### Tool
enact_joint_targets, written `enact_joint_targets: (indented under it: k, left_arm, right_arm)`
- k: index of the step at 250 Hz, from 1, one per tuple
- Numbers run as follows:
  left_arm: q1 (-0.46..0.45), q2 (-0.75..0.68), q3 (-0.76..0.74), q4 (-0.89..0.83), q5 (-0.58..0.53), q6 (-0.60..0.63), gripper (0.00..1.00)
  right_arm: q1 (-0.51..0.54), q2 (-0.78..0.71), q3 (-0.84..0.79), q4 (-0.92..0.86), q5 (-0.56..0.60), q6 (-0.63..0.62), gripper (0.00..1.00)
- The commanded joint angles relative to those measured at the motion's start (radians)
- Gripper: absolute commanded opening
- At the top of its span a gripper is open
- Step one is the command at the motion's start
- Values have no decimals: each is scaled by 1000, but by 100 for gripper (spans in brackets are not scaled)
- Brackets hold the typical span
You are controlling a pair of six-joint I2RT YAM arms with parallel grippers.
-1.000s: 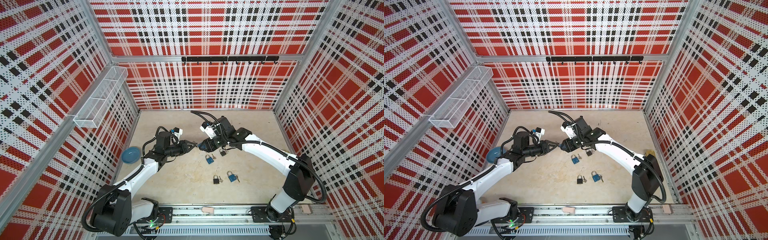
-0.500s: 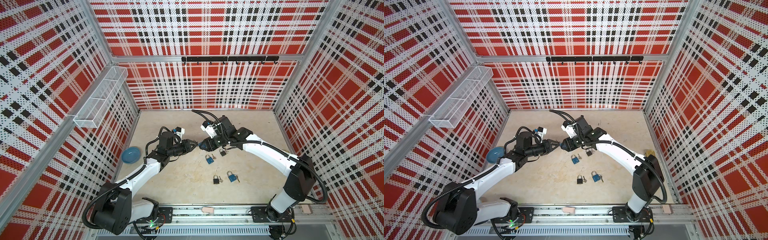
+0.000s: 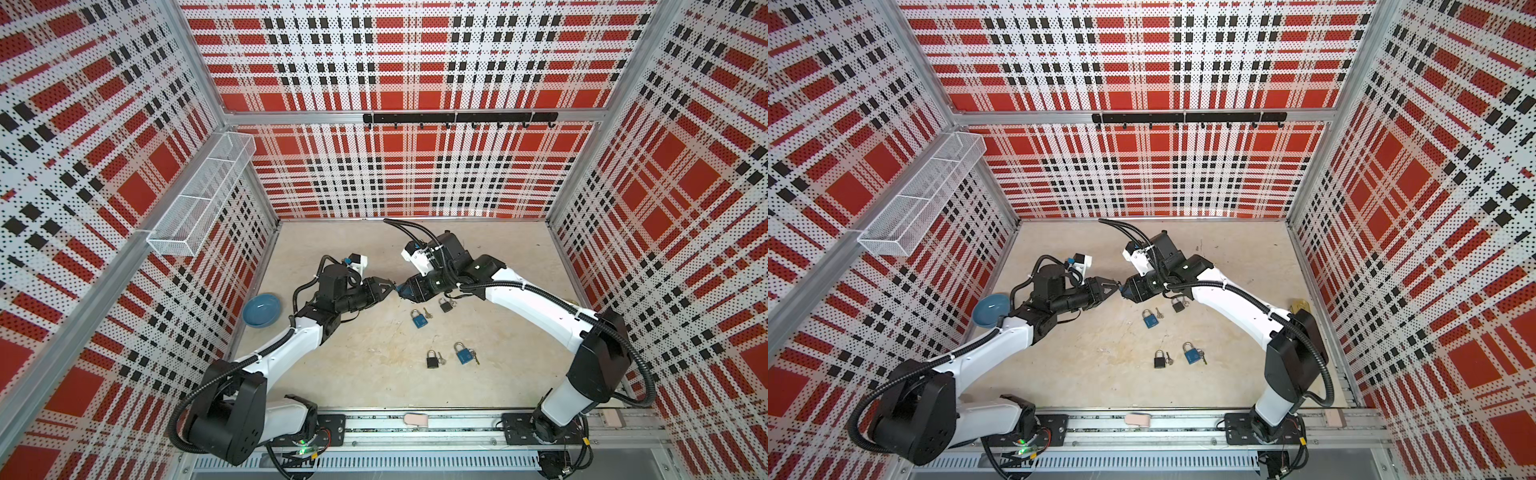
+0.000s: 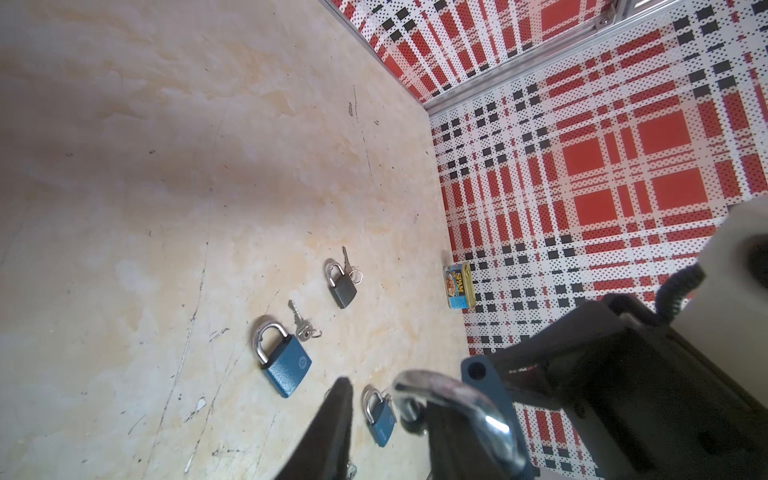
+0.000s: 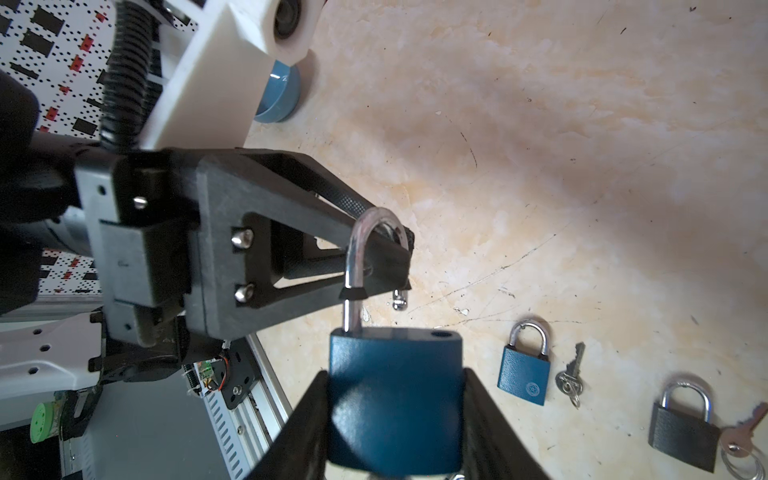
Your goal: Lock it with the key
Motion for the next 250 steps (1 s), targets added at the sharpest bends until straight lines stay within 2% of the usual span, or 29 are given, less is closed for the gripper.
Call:
enact_joint_targets:
  k: [1,65,92,114,149,190,250]
  left_arm:
    - [-5,-21,-24,81,-28,-41,33]
    - [0,-77,-62,108,-33,-65,32]
    - [41,-110,-66,77,20,-48,32]
    - [122,-133,-69,74,77,-59,33]
    - [179,-137,-27,42,184,-22,43]
    - [164,-74,33,32,293,6,50]
    - [105,-16,75,31,372,31,51]
  right_arm:
    - [-2,-58,39,54,-19,0,14]
    - [-1,-58,38,56,-27,0,14]
    - [-2,-62,34,50,-35,-4,14]
    - [-1,-68,27,47,-38,-8,14]
    - [-2,-72,17,41,-57,-13,14]
    - [-3,-72,18,39,-89,-14,14]
    - [-1,-67,25,33,-102,-19,14]
